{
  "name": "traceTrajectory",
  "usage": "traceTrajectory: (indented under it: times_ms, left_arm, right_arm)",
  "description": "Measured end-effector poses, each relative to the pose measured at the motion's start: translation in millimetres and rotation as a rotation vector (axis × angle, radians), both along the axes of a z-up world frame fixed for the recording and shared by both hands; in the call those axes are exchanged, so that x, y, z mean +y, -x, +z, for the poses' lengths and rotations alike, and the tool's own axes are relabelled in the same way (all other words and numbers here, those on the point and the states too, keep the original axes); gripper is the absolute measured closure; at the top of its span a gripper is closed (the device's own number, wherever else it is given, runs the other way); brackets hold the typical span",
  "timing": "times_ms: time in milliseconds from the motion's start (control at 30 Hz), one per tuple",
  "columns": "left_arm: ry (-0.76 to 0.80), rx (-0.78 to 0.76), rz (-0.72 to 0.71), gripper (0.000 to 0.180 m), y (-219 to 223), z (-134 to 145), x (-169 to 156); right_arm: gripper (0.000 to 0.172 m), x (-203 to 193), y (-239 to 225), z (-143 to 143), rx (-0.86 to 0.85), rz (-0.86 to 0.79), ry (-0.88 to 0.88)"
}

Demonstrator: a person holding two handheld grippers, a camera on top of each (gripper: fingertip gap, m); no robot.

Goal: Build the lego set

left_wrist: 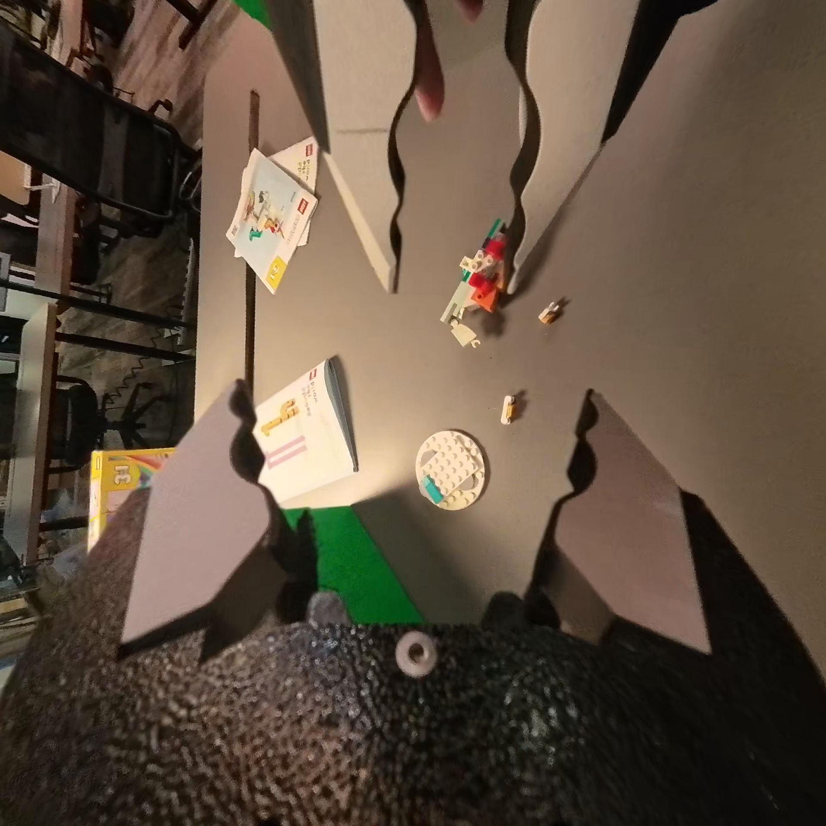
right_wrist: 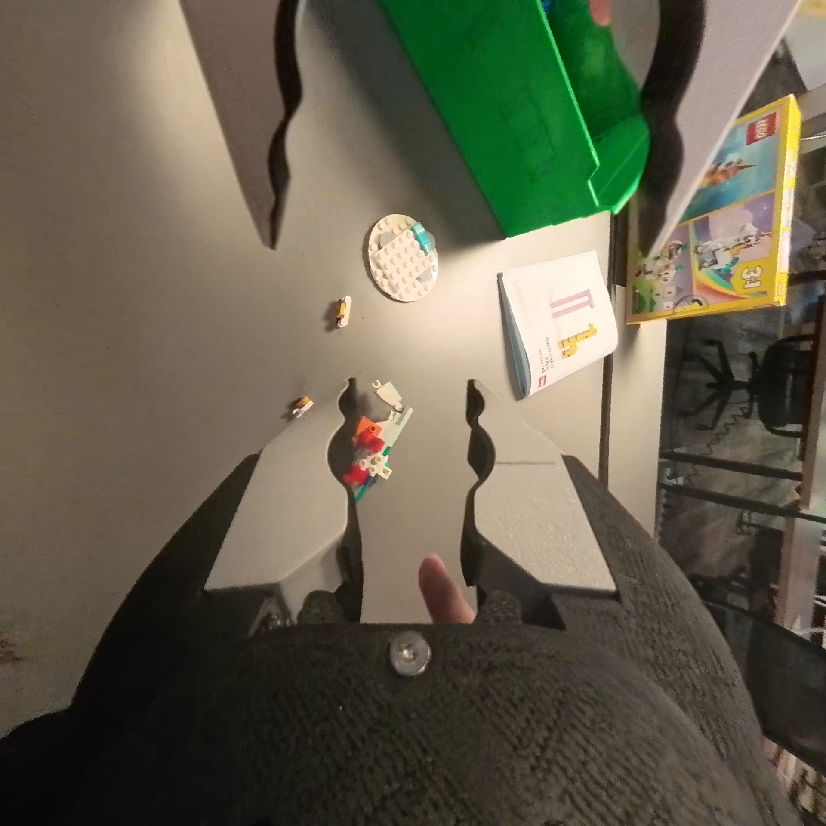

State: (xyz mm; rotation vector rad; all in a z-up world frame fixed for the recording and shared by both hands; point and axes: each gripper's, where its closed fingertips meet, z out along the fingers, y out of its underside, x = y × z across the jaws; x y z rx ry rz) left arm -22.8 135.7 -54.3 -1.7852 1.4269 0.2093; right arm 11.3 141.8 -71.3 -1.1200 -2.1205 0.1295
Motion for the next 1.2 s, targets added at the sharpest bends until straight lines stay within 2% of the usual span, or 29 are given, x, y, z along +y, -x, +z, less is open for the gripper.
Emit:
traceTrajectory:
  times_ms: [33, 100, 367, 633, 1100, 1200]
  left_arm:
    - [0.001, 0.005, -0.001, 0.035, -0.7, -2.1, 0.5]
    - [0.008, 0.025, 0.001, 0.023, -0.5, -7.8, 1.9]
    - [0.054, 0.083, 0.048, 0.023, 11.5, -26.8, 8.5]
    - [0.107, 0.108, 0.039, 0.023, 13.8, -38.5, 4.8]
    - [0.122, 0.076, 0.016, 0.024, 9.7, -40.8, 6.5]
    - [0.155, 0.040, -0.017, 0.035, 0.9, -46.0, 8.4]
  right_arm:
    - [0.120, 0.7, 0.5, 0.5, 0.004, 0.000, -0.006]
    - [0.113, 1.1, 0.7, 0.4, 0.005, 0.003, -0.008]
    - [0.104, 6.2, -0.3, -2.2, -0.005, 0.004, -0.027]
    - [0.104, 9.8, 1.2, -3.9, -0.009, -0.005, -0.038]
    - [0.108, 19.2, -2.8, -4.0, -0.017, -0.029, -0.022]
    - [0.112, 17.3, -4.9, -7.2, -0.036, -0.032, 0.021]
